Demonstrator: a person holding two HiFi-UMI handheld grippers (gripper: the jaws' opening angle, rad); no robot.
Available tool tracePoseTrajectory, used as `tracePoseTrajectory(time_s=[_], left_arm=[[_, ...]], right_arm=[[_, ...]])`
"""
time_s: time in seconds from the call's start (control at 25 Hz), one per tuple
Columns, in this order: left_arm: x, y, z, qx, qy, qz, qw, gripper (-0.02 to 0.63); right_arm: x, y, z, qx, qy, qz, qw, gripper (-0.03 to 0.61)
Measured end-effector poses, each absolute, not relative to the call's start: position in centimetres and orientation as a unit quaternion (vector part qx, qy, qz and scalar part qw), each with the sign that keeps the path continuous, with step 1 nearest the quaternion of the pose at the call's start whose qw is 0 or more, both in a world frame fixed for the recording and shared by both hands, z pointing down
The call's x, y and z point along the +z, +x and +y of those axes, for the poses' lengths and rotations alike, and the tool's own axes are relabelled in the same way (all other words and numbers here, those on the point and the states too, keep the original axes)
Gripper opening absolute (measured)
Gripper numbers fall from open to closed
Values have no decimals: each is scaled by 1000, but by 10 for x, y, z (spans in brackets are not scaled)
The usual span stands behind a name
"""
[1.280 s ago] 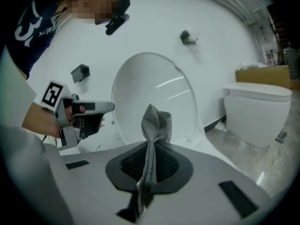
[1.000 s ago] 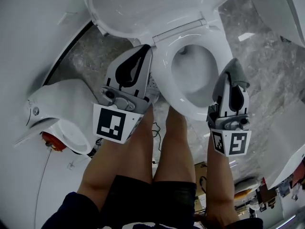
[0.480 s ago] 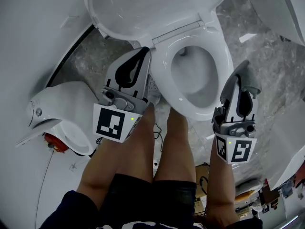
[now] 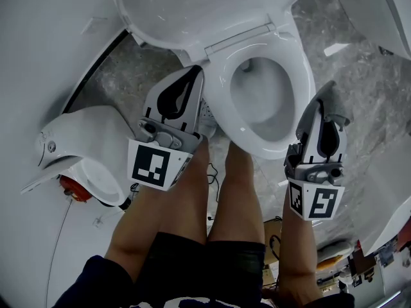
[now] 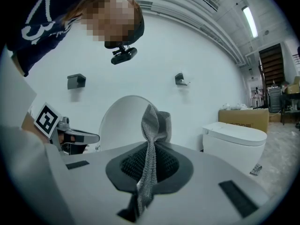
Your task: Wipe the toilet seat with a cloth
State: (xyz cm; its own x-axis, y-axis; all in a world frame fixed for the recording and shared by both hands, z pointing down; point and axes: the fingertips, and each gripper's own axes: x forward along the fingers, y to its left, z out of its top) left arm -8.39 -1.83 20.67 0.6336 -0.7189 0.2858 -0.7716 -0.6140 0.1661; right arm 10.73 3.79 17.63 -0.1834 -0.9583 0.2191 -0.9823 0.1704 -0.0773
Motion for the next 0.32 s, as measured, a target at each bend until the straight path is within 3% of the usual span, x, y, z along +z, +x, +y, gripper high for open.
tracePoseTrajectory(time_s=[0.32], left_arm=[[211,-79,-17,94,888,-426,146,20]], right_arm=[[185,106,42,95,637,-761,79,23]])
